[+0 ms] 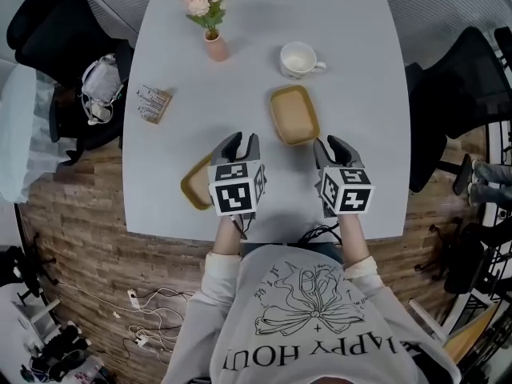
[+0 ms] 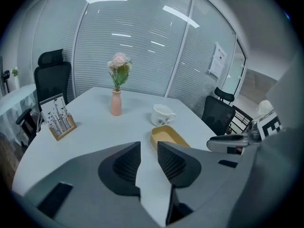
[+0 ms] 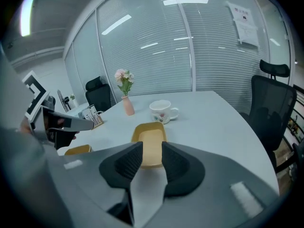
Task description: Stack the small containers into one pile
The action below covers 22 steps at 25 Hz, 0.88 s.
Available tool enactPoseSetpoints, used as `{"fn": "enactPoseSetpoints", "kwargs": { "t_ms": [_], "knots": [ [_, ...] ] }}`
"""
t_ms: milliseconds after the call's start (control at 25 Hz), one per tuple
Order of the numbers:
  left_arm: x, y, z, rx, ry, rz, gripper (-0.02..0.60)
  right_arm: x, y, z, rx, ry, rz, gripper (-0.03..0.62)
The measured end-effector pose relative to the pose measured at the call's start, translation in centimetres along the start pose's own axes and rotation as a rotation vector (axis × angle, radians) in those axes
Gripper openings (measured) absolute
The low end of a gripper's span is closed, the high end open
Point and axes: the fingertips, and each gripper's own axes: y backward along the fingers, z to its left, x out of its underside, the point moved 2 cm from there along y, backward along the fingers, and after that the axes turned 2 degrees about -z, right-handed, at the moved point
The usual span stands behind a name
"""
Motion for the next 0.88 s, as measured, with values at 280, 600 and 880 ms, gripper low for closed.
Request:
{"fn": "enactPoseSetpoints", "kwargs": {
  "t_ms": [280, 600, 880],
  "knots": [
    [-1.9, -4.1, -1.4, 0.008, -0.069, 0.027, 0.112, 0.5, -1.1, -3.0, 0.003, -0.048, 0.025, 0.133],
    [-3.4, -9.0, -3.4, 0.099, -0.193, 0.040, 0.114, 1.3, -2.8, -4.3, -0.022, -0.088, 0.066, 0.135],
    [-3.8, -13.6, -2.7, 0.104, -0.263, 0.083, 0.120, 2.5, -4.8, -4.2, -0.028, -0.114, 0.114, 0.135]
  ]
}}
